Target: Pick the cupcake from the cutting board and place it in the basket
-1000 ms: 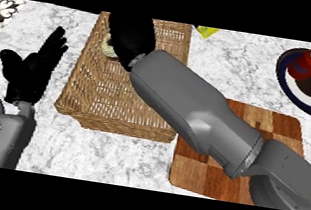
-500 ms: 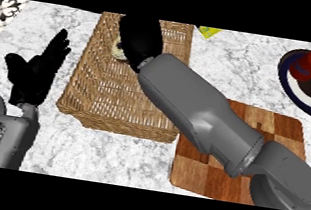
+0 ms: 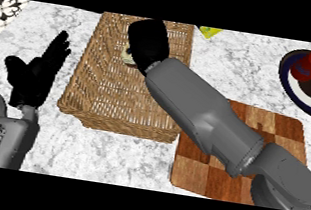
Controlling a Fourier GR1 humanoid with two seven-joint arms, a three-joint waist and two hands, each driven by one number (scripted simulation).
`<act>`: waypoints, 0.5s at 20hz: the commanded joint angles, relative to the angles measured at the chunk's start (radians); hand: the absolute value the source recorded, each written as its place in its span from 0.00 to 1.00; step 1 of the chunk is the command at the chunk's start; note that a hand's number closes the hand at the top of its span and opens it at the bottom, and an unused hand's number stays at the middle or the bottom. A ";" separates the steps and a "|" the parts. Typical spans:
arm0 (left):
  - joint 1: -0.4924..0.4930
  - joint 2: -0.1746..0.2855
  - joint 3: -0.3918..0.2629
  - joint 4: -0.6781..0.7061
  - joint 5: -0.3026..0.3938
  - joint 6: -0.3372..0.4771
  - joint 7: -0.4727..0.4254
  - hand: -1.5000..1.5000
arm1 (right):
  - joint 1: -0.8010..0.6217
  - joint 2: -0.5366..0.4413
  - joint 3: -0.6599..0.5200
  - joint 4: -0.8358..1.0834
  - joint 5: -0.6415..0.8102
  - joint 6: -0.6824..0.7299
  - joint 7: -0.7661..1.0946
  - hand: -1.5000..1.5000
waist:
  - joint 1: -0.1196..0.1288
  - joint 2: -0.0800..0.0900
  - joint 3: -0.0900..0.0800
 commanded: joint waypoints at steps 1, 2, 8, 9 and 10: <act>-0.027 -0.014 -0.017 -0.039 -0.009 0.018 0.063 0.50 | 0.017 0.000 0.003 0.012 -0.016 0.022 -0.013 1.00 | 0.006 0.000 0.001; -0.033 0.005 -0.004 0.022 -0.010 -0.002 0.013 0.50 | -0.001 0.000 -0.004 0.004 -0.023 0.038 -0.007 1.00 | -0.007 0.001 0.000; -0.060 0.007 0.011 0.015 -0.009 0.017 0.041 0.50 | 0.026 0.000 -0.001 0.011 -0.044 0.054 -0.013 1.00 | 0.007 0.004 0.000; -0.032 -0.007 0.015 0.045 0.007 0.005 -0.012 0.50 | 0.027 0.000 0.004 -0.008 -0.045 0.056 0.000 1.00 | 0.006 0.004 0.000; -0.033 -0.008 0.001 0.040 -0.015 0.014 -0.012 0.50 | 0.050 0.000 0.020 -0.008 -0.044 0.072 0.001 1.00 | 0.006 0.004 0.000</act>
